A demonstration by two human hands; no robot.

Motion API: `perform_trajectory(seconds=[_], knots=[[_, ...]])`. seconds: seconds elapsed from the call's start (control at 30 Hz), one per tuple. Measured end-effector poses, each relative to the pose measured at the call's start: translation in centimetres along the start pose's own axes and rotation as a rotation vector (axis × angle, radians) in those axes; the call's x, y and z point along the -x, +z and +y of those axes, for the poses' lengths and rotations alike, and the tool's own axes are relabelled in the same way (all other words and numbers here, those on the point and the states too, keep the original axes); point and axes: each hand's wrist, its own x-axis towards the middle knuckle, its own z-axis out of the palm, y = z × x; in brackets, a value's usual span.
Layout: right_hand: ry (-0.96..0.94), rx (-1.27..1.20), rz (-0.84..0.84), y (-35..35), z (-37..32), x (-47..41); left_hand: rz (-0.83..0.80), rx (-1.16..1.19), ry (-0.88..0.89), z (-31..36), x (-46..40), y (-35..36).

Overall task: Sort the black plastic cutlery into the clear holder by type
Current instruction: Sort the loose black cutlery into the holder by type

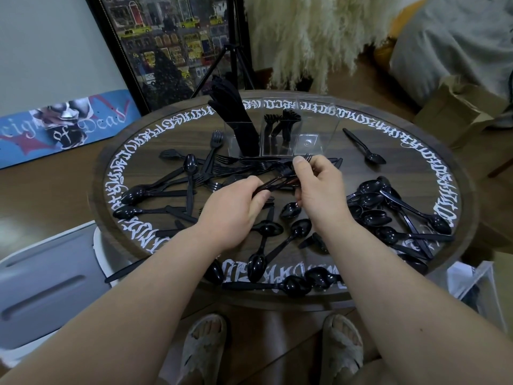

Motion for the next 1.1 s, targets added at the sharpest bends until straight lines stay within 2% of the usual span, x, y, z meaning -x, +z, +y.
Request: perform_trajectory(seconds=[0.3,0.47,1.1], knots=[[0.021,-0.076,-0.05,-0.2,0.1,-0.1,-0.073,0.056,-0.032,0.1,-0.1,-0.1],[0.143,-0.384,-0.174,-0.4,-0.5,-0.2,-0.017,0.068,-0.076,-0.3,-0.3,-0.3],[-0.036,-0.148,-0.16,-1.0,-0.4,-0.1,-0.034,-0.062,-0.083,-1.1,-0.4,-0.7]])
